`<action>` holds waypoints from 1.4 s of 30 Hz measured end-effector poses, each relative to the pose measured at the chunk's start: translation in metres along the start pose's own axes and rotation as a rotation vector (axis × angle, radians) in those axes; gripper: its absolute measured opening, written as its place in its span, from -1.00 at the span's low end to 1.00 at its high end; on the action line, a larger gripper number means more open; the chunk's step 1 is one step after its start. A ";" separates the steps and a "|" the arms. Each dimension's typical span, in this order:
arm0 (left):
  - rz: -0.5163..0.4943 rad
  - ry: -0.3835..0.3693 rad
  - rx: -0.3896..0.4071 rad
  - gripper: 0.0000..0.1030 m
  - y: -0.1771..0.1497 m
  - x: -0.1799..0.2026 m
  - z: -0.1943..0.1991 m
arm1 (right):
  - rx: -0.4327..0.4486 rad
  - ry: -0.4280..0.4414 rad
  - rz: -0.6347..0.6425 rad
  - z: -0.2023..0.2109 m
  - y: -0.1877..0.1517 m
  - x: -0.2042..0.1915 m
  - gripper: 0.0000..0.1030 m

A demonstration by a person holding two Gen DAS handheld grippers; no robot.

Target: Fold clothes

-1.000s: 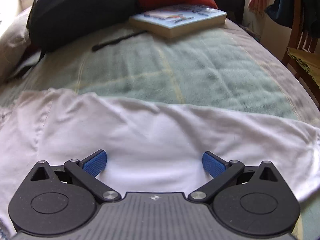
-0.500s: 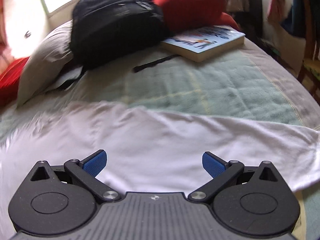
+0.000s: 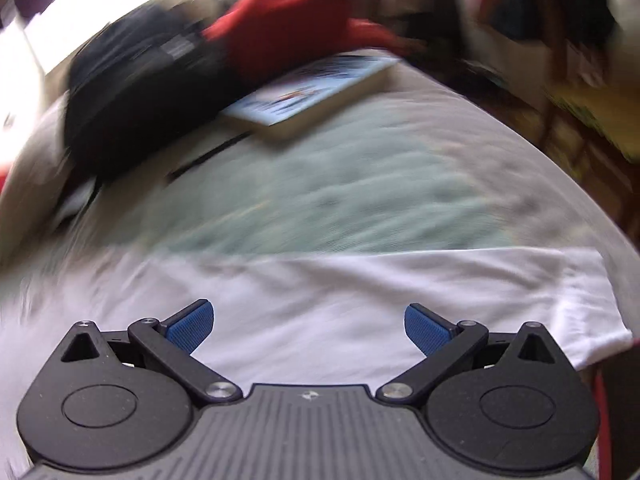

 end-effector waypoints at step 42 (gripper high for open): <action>0.001 0.011 -0.063 0.98 -0.018 -0.037 -0.006 | -0.232 0.377 0.715 0.051 -0.228 -0.239 1.00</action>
Point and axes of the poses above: each gripper's, at about its wrist camera, not at the fingertips, and z roughly against the way its jaws point, x to its right, y to its top, the point moved 6 cm from there along -z, roughly the way its jaws point, and after that the axes turned 3 degrees about -z, right-handed, at the moved point
